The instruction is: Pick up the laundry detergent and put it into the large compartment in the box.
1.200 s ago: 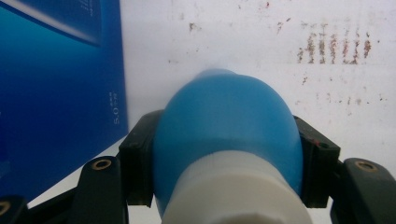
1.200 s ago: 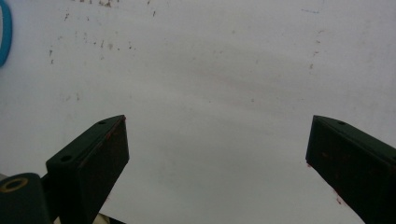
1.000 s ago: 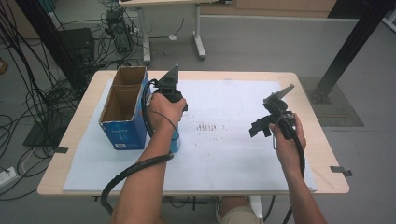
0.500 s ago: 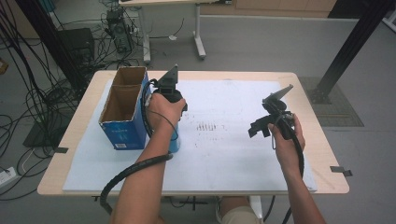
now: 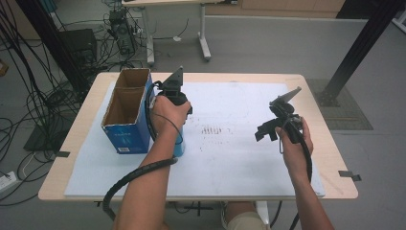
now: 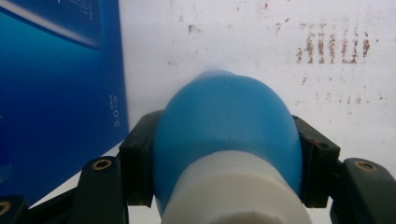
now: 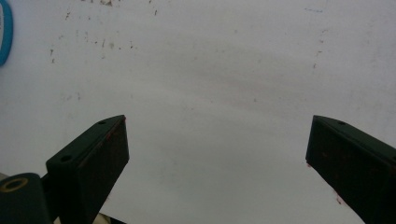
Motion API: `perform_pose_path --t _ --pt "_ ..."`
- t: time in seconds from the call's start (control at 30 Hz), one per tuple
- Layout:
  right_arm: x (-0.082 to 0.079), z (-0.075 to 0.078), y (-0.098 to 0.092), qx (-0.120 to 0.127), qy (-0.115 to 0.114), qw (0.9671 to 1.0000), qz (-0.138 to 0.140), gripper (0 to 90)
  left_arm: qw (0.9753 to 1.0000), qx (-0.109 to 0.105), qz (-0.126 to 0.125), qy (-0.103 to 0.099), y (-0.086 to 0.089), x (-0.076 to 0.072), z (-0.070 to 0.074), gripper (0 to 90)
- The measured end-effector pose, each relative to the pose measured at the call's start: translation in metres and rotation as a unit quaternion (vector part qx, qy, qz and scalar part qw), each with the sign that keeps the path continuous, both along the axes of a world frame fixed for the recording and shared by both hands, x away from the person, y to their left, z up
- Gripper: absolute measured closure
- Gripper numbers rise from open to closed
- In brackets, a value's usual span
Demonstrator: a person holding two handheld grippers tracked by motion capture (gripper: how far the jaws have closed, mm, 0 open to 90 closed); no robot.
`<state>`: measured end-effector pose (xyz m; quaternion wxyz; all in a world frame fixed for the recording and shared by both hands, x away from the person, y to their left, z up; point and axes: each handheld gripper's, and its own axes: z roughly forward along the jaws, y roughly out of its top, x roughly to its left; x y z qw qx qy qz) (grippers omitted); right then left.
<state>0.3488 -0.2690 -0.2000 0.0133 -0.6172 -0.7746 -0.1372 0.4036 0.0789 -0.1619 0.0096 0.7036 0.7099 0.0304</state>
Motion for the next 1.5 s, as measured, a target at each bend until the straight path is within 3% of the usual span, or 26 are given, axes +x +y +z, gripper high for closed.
perform_pose_path --t 0.53,0.7,1.5 --pt "-0.0010 0.0005 -0.0005 0.000 -0.004 1.0000 0.001 5.8 1.0000 0.000 -0.003 0.001 -0.0001 0.0003 0.0002 37.5" --pt "-0.0002 0.0003 -0.0003 0.000 -0.002 1.0000 0.003 5.8 1.0000 0.001 -0.003 -0.007 -0.0007 -0.0027 0.0000 37.5" --pt "0.0005 0.0010 0.0044 -0.002 -0.002 1.0000 0.005 5.8 1.0000 0.000 -0.006 -0.001 0.0004 -0.0006 0.0003 37.7"
